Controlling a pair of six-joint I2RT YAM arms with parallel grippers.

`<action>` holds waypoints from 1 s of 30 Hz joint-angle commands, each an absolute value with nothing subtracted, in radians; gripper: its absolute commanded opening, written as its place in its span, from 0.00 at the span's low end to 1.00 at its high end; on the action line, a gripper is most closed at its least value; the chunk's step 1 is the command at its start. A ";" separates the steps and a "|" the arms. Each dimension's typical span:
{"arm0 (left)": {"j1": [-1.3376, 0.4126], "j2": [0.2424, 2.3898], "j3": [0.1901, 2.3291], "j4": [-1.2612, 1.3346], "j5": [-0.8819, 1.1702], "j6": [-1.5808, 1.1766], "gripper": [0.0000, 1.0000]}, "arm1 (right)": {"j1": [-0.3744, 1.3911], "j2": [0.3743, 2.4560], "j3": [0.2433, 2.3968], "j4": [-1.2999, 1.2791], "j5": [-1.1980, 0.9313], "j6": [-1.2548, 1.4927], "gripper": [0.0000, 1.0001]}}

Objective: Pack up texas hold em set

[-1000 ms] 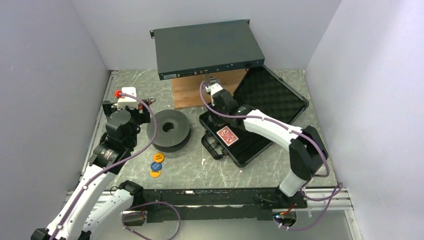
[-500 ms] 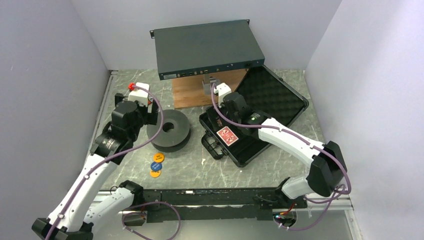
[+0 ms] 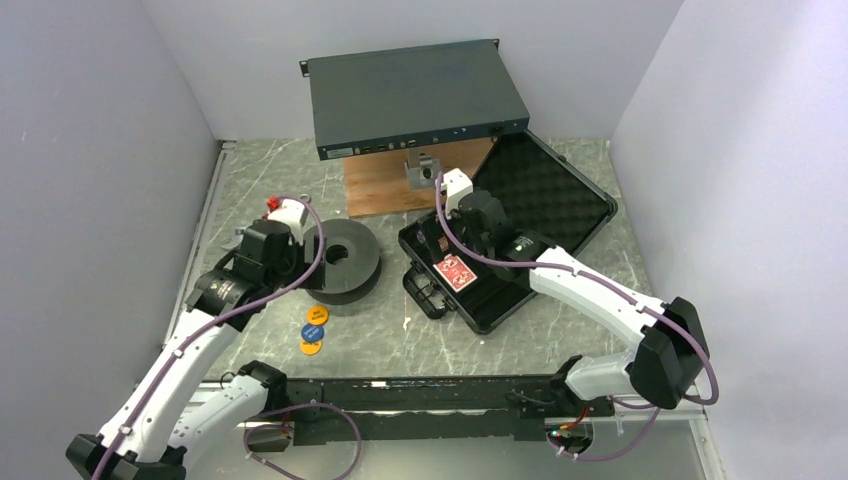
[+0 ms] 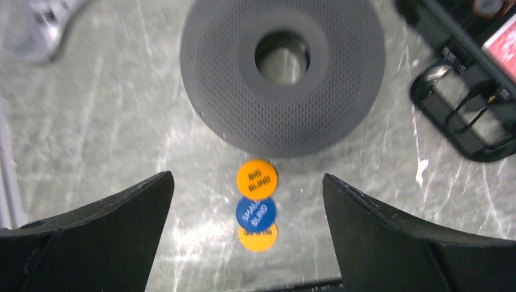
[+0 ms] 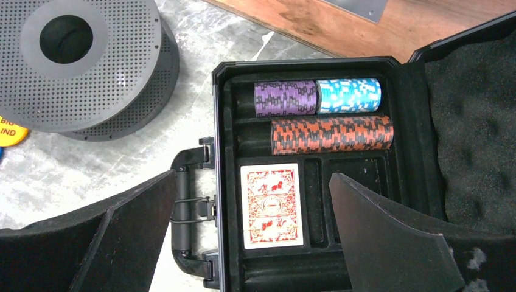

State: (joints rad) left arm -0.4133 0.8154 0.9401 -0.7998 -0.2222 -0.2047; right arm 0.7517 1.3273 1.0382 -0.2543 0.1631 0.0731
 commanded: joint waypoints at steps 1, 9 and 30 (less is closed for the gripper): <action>-0.408 0.790 0.871 -0.865 -0.168 -0.373 0.99 | 0.750 1.282 1.020 -0.193 0.167 0.065 1.00; -0.408 0.873 0.785 -0.893 -0.277 -0.611 0.99 | 0.750 1.274 1.009 -0.187 0.175 0.064 1.00; -0.411 0.994 0.547 -0.639 -0.204 -0.706 0.91 | 0.750 1.284 1.003 -0.184 0.182 0.064 1.00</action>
State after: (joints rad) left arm -0.4126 0.9646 0.5480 -0.7204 -0.2199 -0.6800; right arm 0.7517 1.3048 1.0027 -0.2306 0.1661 0.0711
